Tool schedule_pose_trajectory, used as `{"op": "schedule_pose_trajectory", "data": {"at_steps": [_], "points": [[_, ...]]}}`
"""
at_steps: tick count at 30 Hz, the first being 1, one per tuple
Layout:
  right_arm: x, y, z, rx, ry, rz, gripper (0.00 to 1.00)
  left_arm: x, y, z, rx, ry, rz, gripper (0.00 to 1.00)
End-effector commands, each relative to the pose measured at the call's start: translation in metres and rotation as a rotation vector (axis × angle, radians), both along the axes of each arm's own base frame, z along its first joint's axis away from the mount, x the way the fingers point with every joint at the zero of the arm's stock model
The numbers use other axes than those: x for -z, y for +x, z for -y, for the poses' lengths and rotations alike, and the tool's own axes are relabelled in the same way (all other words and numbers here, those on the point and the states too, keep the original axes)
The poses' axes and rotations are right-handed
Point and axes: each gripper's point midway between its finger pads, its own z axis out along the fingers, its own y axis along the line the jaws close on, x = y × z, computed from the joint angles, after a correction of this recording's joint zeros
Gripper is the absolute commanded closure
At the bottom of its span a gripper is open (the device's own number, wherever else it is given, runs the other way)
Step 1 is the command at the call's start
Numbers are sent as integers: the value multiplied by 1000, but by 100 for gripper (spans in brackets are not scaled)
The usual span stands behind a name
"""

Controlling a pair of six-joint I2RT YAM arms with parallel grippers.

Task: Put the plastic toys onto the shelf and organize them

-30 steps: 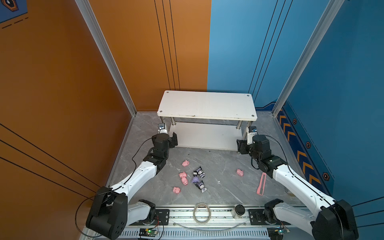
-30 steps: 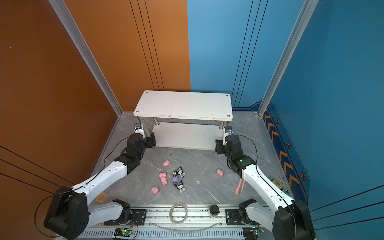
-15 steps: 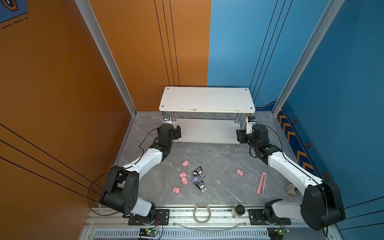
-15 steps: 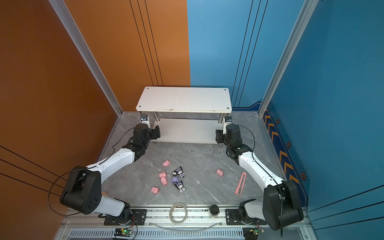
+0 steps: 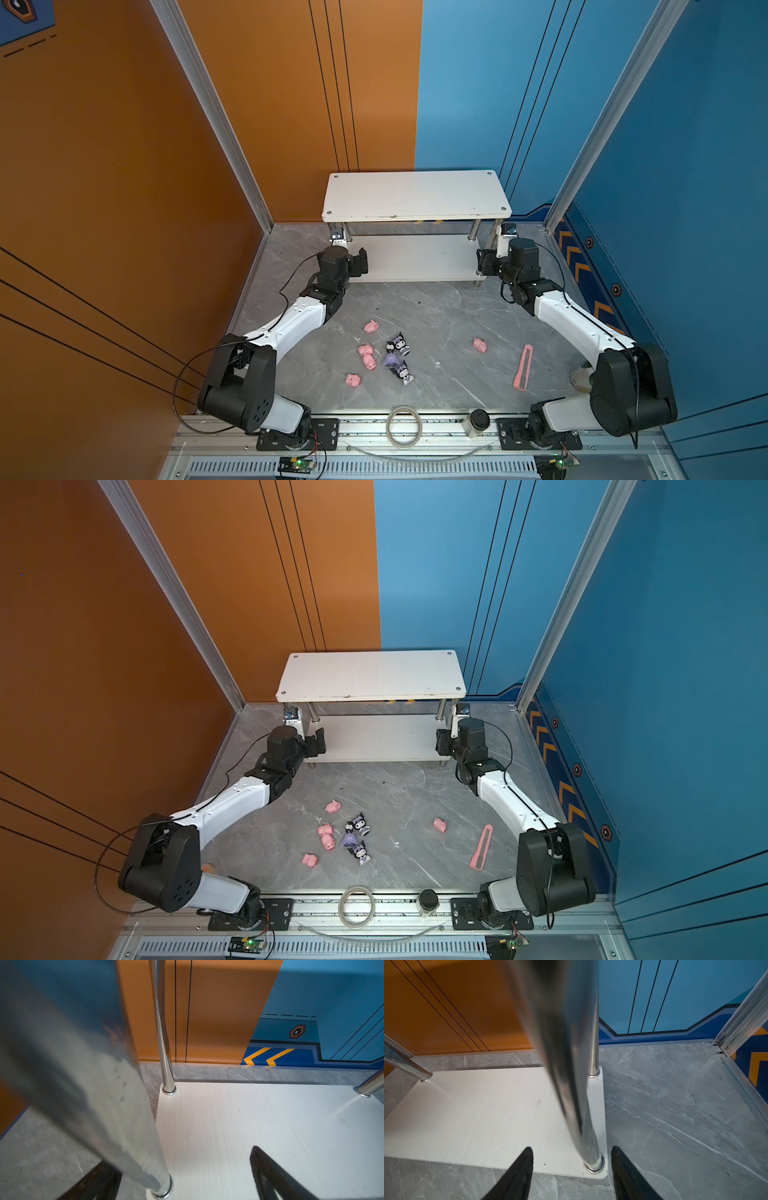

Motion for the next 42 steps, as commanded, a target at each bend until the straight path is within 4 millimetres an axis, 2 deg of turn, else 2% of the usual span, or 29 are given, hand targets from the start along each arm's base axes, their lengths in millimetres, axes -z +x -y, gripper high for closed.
{"op": "schedule_pose_trajectory", "data": {"at_steps": [1,4,9,12,15,18,21,25,26,27,29,31,35,36,42], "points": [[-18,-6,-6,-3,31,34,38,-14,-10,-2,-9,-22,39,5],[-18,-25,-5,34,21,22,34,-21,-19,-5,-16,-32,59,5],[-13,-77,3,113,-4,-14,30,-28,-47,-12,-25,-33,71,4],[0,-109,4,119,-30,-75,29,-22,-66,-14,-19,-39,56,5],[17,-137,-7,79,-56,-126,33,-6,-87,-18,-21,-35,5,7],[36,-158,-35,-28,-46,-165,44,11,-107,-22,-25,-35,-38,9],[54,-176,-76,-182,-49,-205,60,27,-125,-30,-51,-49,-74,10],[69,-198,-132,-363,-98,-253,82,36,-141,-38,-71,-71,-92,12],[73,-203,-146,-406,-109,-269,87,38,-144,-40,-74,-75,-94,16],[77,-208,-161,-451,-112,-286,91,39,-145,-40,-75,-79,-94,21],[88,-216,-186,-534,-105,-327,92,45,-145,-39,-71,-90,-102,23],[97,-220,-208,-600,-108,-367,86,51,-144,-37,-67,-98,-117,22],[108,-217,-233,-659,-221,-446,45,61,-142,-29,-41,-112,-154,15],[110,-215,-237,-663,-255,-471,39,64,-143,-29,-38,-112,-162,15],[122,-203,-257,-711,-374,-550,24,75,-145,-38,-77,-87,-168,15]]}}
